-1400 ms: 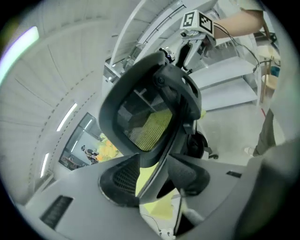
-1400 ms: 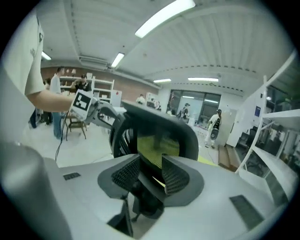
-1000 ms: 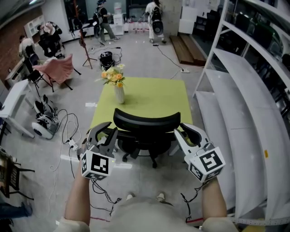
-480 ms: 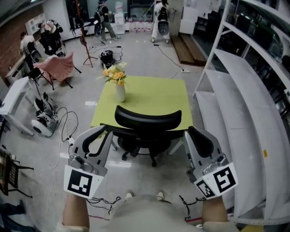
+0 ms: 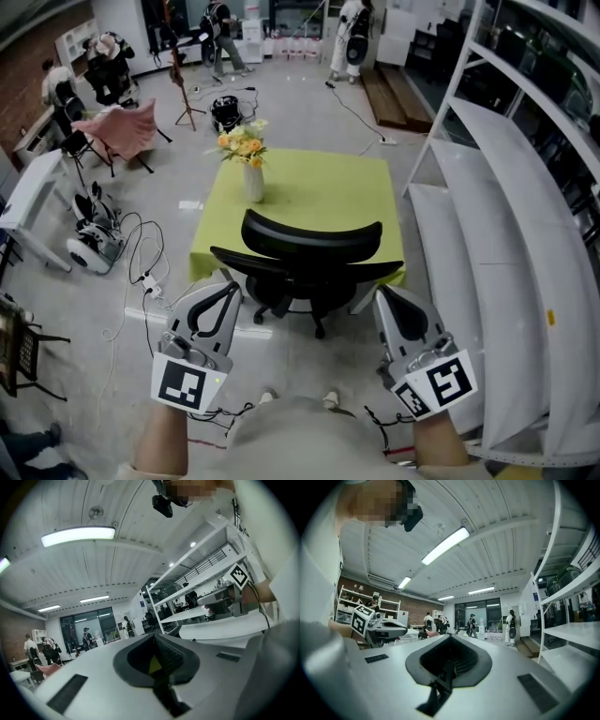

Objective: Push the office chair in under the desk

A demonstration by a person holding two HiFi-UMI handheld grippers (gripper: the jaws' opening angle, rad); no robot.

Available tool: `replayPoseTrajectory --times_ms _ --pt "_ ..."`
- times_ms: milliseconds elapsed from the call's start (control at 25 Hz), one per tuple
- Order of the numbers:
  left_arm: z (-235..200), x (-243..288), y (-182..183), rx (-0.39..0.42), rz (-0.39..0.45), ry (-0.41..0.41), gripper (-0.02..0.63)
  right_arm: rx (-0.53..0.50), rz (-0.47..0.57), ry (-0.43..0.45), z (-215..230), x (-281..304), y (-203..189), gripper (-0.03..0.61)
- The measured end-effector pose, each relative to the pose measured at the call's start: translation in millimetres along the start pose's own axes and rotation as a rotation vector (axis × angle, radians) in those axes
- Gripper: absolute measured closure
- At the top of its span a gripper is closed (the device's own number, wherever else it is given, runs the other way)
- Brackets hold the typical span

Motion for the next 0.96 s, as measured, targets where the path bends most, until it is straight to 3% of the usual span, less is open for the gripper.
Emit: replayPoseTrajectory --times_ms 280,960 --pt "6.8 -4.0 -15.9 -0.045 -0.024 0.027 0.606 0.024 -0.097 0.012 -9.1 -3.5 -32.3 0.572" --pt "11.4 -1.5 -4.6 -0.049 -0.006 0.030 0.606 -0.007 -0.103 0.000 2.1 -10.0 -27.7 0.572"
Point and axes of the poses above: the fingertips, and each gripper's own axes: x forward along the fingers, z to its right, y out of its top, the point moved 2 cm from there along -x, backward along the fingers, and after that the axes turned 12 degrees about z, right-handed, at the moved point
